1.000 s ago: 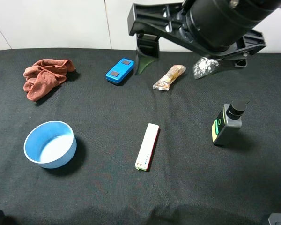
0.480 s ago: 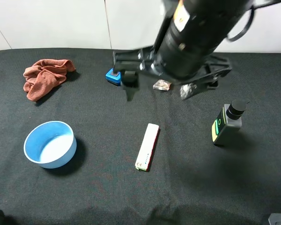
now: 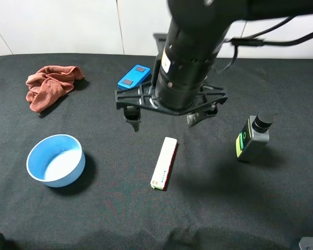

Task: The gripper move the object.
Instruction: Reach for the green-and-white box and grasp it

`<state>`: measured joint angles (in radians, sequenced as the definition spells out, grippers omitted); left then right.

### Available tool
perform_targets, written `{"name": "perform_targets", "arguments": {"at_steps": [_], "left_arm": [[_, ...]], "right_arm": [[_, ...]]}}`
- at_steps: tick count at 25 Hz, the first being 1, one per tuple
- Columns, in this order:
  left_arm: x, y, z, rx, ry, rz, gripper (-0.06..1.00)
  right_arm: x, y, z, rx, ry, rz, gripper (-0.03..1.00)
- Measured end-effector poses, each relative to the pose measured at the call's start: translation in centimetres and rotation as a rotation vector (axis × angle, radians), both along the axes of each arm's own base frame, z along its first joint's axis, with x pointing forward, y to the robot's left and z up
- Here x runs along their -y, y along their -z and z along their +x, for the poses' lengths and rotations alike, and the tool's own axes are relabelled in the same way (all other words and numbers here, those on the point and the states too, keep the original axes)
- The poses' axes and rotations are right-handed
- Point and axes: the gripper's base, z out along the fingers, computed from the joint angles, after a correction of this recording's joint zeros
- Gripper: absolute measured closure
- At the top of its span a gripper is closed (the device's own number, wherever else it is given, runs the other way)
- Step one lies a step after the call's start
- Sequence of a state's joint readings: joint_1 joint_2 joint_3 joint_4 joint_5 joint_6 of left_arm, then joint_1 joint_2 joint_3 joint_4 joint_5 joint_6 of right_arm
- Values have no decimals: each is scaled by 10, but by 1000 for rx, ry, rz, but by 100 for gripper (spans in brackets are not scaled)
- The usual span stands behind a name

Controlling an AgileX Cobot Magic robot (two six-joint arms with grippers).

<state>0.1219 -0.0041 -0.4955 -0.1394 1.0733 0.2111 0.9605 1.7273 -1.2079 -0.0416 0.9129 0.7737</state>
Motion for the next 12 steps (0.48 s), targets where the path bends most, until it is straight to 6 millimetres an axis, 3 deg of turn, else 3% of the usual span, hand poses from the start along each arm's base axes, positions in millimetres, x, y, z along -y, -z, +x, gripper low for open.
{"name": "perform_targets", "arguments": {"at_steps": [12], "left_arm": [[0, 0, 0, 0, 0, 0, -5]], "right_arm": [[-11, 55, 9, -75, 51, -108, 27]]}}
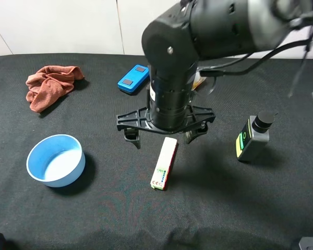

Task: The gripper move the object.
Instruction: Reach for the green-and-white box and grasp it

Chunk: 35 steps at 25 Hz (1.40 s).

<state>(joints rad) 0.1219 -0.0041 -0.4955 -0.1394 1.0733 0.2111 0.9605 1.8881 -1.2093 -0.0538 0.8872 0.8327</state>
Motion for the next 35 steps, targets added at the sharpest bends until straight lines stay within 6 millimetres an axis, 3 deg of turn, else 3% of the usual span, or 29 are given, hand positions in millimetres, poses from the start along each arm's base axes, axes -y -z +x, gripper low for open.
{"name": "perform_targets", "arguments": {"at_steps": [28, 35], "left_arm": [[0, 0, 0, -1, 0, 0, -5], [0, 0, 0, -1, 0, 0, -5]], "right_arm": [[-5, 75, 9, -35, 19, -135, 27], [-6, 79, 9, -33, 18, -132, 27]]}}
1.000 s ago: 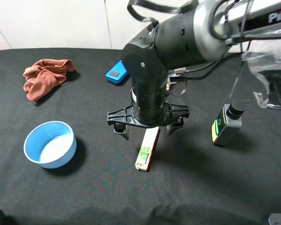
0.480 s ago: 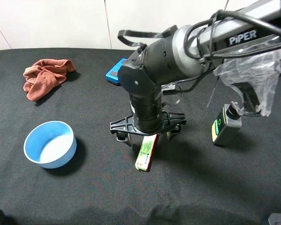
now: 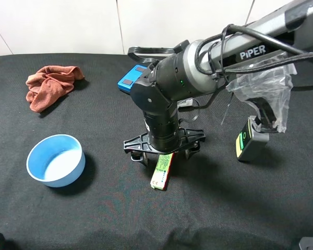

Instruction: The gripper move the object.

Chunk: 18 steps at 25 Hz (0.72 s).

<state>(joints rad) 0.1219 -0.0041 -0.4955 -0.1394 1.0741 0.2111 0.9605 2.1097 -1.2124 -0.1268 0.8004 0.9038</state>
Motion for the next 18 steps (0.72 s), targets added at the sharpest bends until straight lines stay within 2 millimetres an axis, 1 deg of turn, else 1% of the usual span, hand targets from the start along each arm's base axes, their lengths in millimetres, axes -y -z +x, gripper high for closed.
{"name": "perform_targets", "arguments": {"at_steps": [1, 3, 6, 9, 18], "left_arm": [[0, 0, 0, 0, 0, 0, -5], [0, 0, 0, 0, 0, 0, -5], [0, 0, 0, 0, 0, 0, -5], [0, 0, 0, 0, 0, 0, -5], [0, 0, 0, 0, 0, 0, -5]], "right_arm": [[0, 0, 0, 2, 0, 3, 29], [-1, 1, 1, 6, 1, 15, 38], [-2, 2, 1, 8, 0, 19, 59], [-2, 2, 1, 7, 0, 17, 77], [-2, 2, 1, 8, -1, 16, 78]]}}
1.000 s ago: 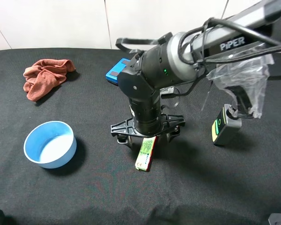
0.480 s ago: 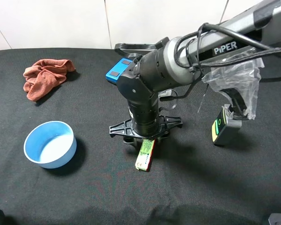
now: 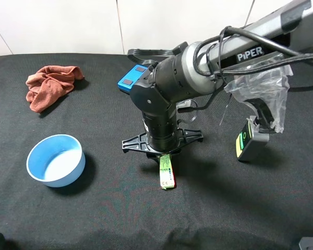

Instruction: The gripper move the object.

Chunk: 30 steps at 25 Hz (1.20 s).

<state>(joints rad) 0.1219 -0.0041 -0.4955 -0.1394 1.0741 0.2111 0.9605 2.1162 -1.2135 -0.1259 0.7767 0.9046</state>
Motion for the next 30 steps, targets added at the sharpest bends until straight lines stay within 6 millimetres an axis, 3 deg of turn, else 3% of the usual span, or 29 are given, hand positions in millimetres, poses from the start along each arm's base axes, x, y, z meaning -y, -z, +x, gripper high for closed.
{"name": "perform_targets", "arguments": {"at_steps": [9, 30], "left_arm": [[0, 0, 0, 0, 0, 0, -5], [0, 0, 0, 0, 0, 0, -5]], "right_arm": [[1, -2, -1, -5, 0, -12, 78], [8, -53, -5, 18, -43, 17, 78]]}}
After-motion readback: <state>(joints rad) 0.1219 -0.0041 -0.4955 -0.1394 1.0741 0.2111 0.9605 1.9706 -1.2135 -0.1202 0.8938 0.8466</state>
